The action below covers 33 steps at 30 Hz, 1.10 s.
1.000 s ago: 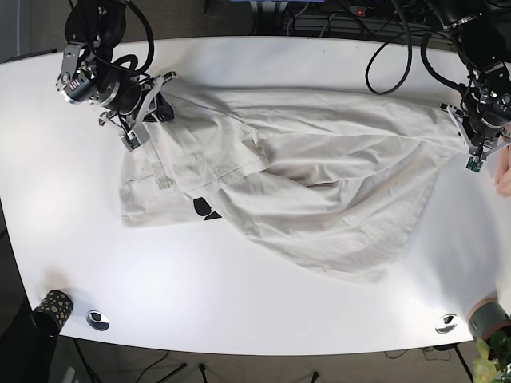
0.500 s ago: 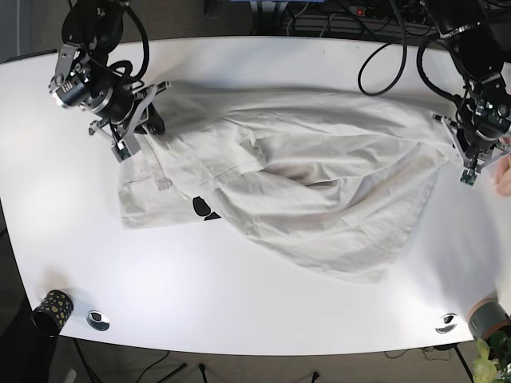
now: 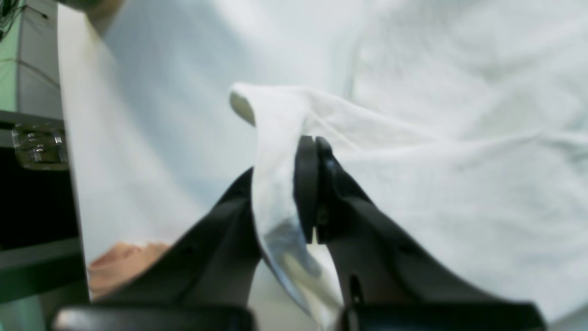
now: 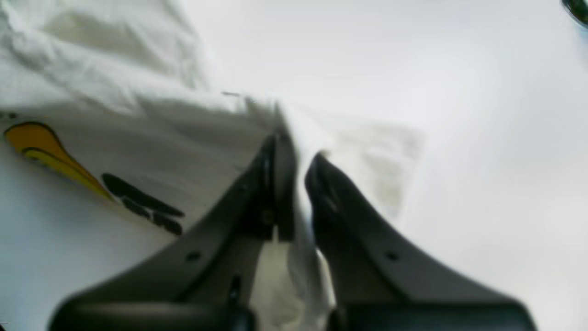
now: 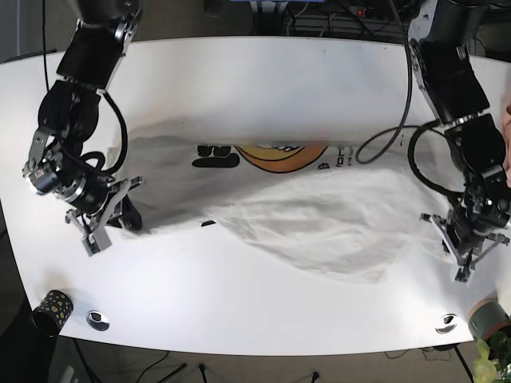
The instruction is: Fold the T-shirt properly
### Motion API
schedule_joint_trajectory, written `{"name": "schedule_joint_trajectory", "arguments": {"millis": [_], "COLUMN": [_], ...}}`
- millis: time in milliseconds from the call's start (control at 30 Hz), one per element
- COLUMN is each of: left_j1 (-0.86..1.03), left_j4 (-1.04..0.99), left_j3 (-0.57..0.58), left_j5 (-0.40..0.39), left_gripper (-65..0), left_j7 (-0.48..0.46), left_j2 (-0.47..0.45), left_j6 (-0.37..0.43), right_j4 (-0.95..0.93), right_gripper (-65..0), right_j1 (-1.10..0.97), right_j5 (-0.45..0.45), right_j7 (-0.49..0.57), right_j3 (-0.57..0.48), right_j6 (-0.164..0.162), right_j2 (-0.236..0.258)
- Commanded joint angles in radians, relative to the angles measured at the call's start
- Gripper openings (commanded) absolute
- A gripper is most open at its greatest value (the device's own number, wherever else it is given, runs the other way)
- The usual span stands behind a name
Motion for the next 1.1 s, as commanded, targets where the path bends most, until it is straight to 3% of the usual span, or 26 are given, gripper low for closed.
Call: {"name": "schedule_joint_trajectory", "arguments": {"millis": [0, 200, 600, 933, 1067], "left_j1": [-0.094, -0.25, -0.536, -0.832, -0.846], "left_j4": [-0.04, -0.178, -0.405, -0.46, -0.469], "left_j3": [-0.003, -0.003, -0.003, 0.049, 0.081], "left_j5": [-0.007, -0.008, -0.008, -0.013, -0.016], "left_gripper": [-65.0, -65.0, -65.0, -65.0, -65.0], "left_j7": [-0.024, -0.098, -0.219, -0.233, -0.231], "left_j2": [-0.017, -0.012, -0.017, -0.113, -0.135], "left_j6": [0.048, 0.078, 0.078, 0.074, 0.071], "right_j4": [-0.074, -0.277, -0.375, -0.375, -0.373], "right_gripper": [-65.0, -65.0, -65.0, -65.0, -65.0], "right_j1": [0.095, 0.294, 0.655, 0.916, 0.962], "right_j5": [0.008, -0.006, -0.195, -0.2, -0.2], "right_j7": [0.023, 0.029, 0.046, 0.041, 0.015], "right_j3": [0.006, 0.005, -0.021, -0.175, -0.196], "right_j6": [-0.002, -0.002, -0.002, -0.002, -0.002], "right_j2": [0.043, 0.072, 0.034, 0.041, 0.066]}}
